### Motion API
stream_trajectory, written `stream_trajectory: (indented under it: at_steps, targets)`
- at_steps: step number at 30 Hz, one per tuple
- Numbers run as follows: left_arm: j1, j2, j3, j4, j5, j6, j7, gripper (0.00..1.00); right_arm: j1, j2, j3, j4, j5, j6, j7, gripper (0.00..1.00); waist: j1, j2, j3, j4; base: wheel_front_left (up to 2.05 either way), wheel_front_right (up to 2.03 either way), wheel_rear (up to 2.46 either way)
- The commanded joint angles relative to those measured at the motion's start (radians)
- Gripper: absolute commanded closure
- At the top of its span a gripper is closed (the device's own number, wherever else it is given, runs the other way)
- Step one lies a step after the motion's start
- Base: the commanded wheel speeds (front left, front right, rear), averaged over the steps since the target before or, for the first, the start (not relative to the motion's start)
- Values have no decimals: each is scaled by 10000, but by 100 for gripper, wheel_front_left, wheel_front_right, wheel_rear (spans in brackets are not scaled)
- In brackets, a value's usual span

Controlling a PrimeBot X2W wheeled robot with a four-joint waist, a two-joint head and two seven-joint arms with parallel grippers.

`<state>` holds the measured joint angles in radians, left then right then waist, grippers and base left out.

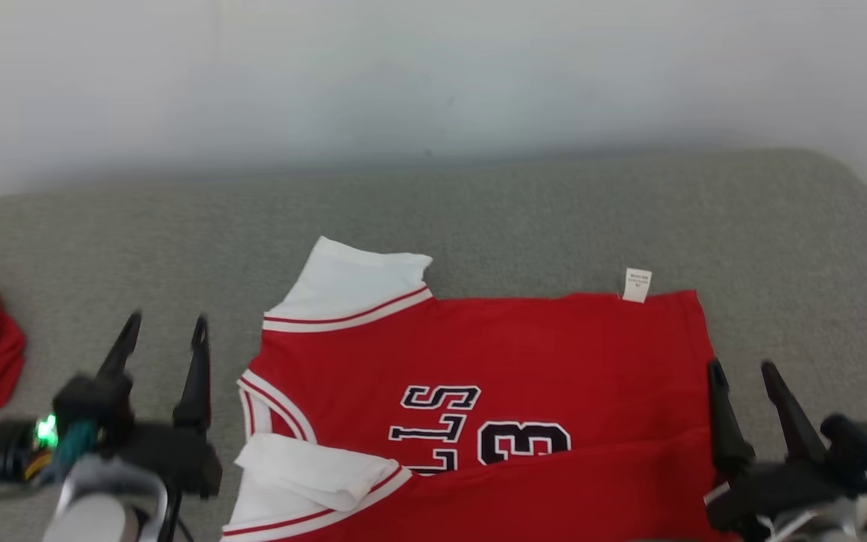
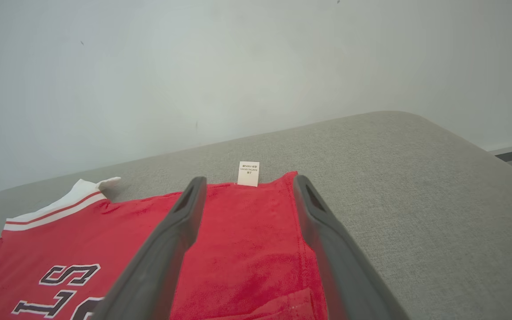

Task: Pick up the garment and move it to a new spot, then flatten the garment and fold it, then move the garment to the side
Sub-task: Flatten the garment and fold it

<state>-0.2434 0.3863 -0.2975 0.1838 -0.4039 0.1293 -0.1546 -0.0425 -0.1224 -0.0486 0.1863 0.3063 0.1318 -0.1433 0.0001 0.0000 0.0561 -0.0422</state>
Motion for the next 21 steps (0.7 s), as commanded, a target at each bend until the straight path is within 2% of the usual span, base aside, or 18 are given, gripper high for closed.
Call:
stream_trajectory:
  at_steps: [1, 8, 12, 17, 21]
  targets:
    - [-542, 55, -147, 110, 154, -164, 282, 0, -446, -70, 98, 174, -28, -24, -61, 0, -1, 0, 868, -807, 0, 0, 0]
    - [-3507, 113, -303, 1170, -250, -1099, 1800, 0, -2926, -142, 745, 1710, 189, -23, -398, 0, -1, 0, 2189, -1879, 0, 0, 0]
    - [-4817, 242, -542, 2088, -127, -1420, 2720, 0, -4158, -138, 1228, 2591, 351, -24, -697, 0, -1, 0, 2730, -2370, 0, 0, 0]
    - [-5860, 236, -686, 3186, -137, -1700, 3161, 0, -5358, -193, 1703, 3698, 550, -24, -984, 0, -1, 0, 3097, -2756, 0, 0, 0]
    - [-6277, 242, -663, 4216, -265, -1705, 3456, 0, -5914, -116, 2019, 4338, 744, -24, -1138, 0, -1, 0, 3257, -2971, 0, 0, 0]
